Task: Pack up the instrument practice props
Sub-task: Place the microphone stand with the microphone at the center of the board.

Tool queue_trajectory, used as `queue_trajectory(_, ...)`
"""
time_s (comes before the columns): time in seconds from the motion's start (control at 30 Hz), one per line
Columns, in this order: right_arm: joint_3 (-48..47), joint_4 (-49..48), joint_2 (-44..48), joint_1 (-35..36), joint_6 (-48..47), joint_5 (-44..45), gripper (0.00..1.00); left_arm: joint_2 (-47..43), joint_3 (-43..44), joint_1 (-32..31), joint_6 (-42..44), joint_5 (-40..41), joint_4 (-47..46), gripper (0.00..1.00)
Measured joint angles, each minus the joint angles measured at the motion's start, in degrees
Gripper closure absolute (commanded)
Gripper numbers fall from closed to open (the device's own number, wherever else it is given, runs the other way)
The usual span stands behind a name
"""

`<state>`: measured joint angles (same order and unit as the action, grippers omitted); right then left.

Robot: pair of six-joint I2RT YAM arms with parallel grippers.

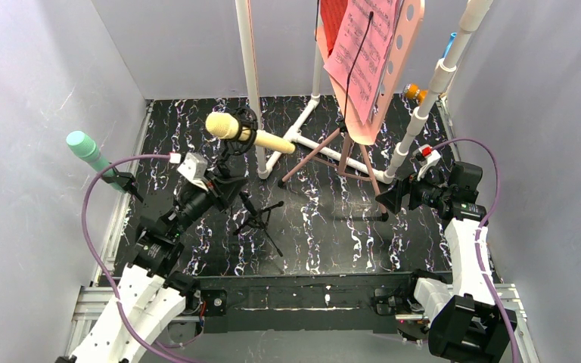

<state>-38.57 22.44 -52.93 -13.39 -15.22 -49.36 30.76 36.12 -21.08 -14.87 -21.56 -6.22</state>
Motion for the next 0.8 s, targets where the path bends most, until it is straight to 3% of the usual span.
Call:
queue_trajectory(0.17,0.0,0.0,-0.1,0.0,0.0,0.0,0.00,4.2,0.3,-10.1,0.9,2.8,-3.5,1.00)
queue_trajectory(0.4,0.0,-0.1,-0.5,-0.1,0.0,0.0,0.00,11.3,2.0,-27.4,8.4,10.8,-4.3,1.00)
queue_trajectory(0.8,0.0,-0.1,-0.8,-0.1,0.0,0.0,0.00,18.6,3.1,-34.7,13.4,24.0,-10.6,1.00)
